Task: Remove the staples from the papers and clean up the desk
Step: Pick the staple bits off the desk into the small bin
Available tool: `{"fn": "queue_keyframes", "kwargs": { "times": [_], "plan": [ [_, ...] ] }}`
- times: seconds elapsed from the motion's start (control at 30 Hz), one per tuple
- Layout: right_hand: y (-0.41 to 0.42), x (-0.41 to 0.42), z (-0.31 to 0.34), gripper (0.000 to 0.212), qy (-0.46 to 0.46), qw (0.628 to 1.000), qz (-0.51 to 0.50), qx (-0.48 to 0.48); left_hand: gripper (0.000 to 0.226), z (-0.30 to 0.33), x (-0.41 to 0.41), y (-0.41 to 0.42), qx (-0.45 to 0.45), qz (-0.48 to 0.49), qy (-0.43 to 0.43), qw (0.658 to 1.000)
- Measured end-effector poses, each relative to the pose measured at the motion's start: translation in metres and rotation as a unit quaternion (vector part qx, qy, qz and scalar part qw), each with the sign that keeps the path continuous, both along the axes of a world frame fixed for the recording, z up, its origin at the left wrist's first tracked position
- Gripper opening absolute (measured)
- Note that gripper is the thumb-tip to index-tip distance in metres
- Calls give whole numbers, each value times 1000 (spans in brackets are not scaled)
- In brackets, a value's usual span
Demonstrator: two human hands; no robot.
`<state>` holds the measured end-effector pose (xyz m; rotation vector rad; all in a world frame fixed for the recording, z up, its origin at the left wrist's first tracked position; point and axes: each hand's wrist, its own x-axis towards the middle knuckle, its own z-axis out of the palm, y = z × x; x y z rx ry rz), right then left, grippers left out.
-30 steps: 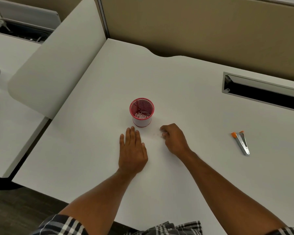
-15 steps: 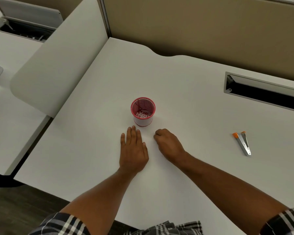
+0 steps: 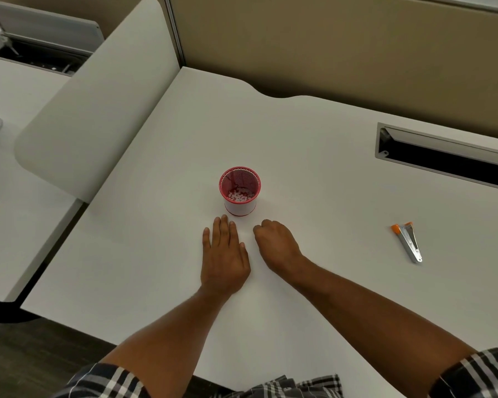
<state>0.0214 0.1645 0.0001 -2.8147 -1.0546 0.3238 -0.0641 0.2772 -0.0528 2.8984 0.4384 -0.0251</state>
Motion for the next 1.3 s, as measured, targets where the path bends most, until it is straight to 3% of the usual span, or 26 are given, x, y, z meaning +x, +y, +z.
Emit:
{"fn": "queue_keyframes", "kwargs": {
  "times": [0.27,0.37,0.43,0.53,0.6,0.63,0.77,0.87,1.0,1.1,1.23,1.3],
  "plan": [
    [3,1,-6,14,38,998,-43,16,63,1,0,0,1,-1,1,1000],
    [-1,14,-4,15,90,988,-112,63,61,1,-1,0,1,-2,0,1000],
    [-7,28,2,14,162,952,-219,138,61,1,-1,0,2,-3,-3,1000],
    [-11,46,26,10,285,843,-346,298,60,1,-1,0,6,-4,-5,1000],
    [-9,56,50,11,319,791,-355,383,61,0,-1,0,9,-5,-3,1000],
    [-6,61,63,12,318,785,-340,410,62,0,0,0,9,-5,-2,1000],
    [16,71,105,9,246,842,-245,413,63,1,-1,0,8,-5,-1,1000],
    [36,71,109,8,182,899,-190,351,62,2,-1,0,6,-5,-4,1000],
    [48,72,102,19,159,938,-154,268,62,1,-1,0,0,-4,-1,1000],
    [42,75,106,29,157,940,-148,263,62,1,-1,0,1,-5,-7,1000],
    [16,78,103,14,170,898,-224,339,62,1,-1,0,3,-7,-11,1000],
    [-2,73,83,13,171,894,-263,319,61,1,-1,0,6,-6,-12,1000]
  ]
}}
